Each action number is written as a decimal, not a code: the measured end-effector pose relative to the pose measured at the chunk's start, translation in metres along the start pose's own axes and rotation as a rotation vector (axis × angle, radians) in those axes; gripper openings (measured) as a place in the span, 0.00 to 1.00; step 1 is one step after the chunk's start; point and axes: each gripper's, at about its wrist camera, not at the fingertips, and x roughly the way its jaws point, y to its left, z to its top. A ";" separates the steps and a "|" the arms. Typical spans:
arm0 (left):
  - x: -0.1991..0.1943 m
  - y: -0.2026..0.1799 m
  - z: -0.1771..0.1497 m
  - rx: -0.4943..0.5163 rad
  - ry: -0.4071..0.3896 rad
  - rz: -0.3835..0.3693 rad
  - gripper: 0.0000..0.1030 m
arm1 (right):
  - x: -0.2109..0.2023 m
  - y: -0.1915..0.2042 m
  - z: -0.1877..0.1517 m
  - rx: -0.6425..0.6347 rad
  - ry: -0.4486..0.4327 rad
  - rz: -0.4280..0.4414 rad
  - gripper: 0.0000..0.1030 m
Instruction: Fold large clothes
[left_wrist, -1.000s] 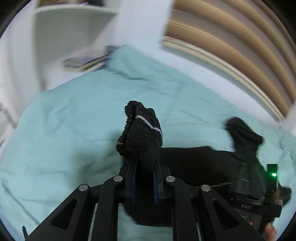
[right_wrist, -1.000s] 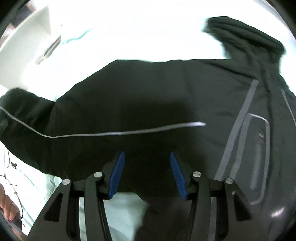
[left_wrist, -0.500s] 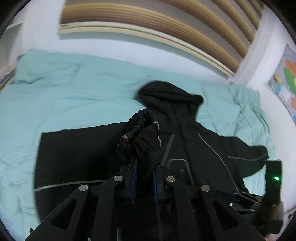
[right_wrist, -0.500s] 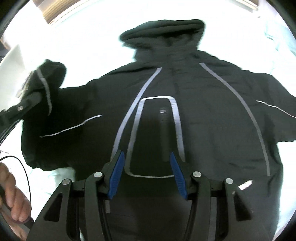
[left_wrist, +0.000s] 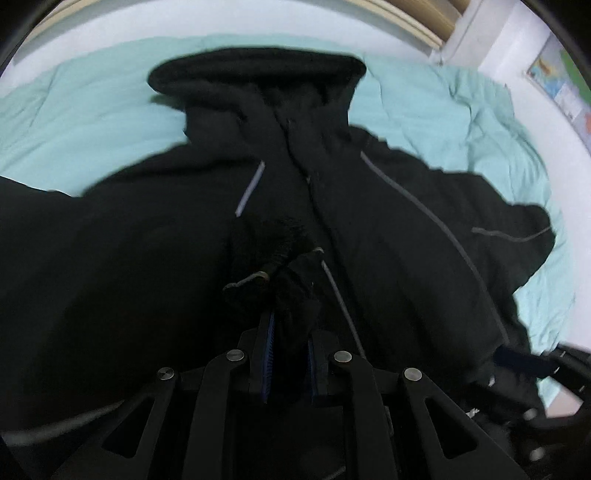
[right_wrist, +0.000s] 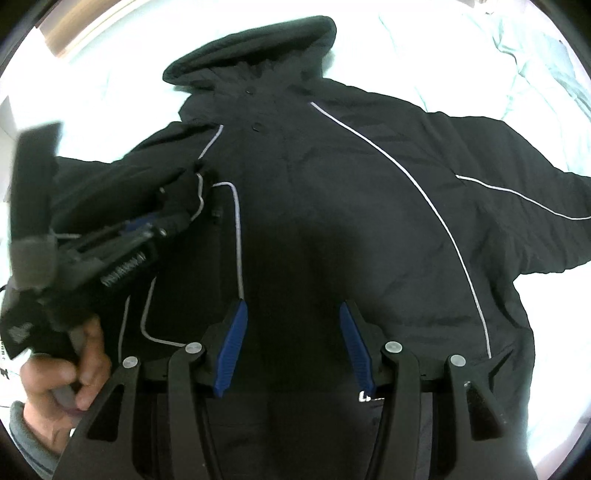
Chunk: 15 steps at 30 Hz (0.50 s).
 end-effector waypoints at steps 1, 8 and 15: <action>0.002 -0.002 -0.002 0.003 0.008 0.004 0.15 | 0.003 -0.002 0.002 -0.004 0.003 0.003 0.56; -0.026 0.001 -0.008 -0.060 0.036 -0.201 0.56 | 0.007 -0.008 0.019 -0.038 -0.035 0.091 0.69; -0.094 0.003 -0.027 -0.082 -0.031 -0.253 0.58 | 0.015 0.012 0.039 -0.041 -0.053 0.196 0.74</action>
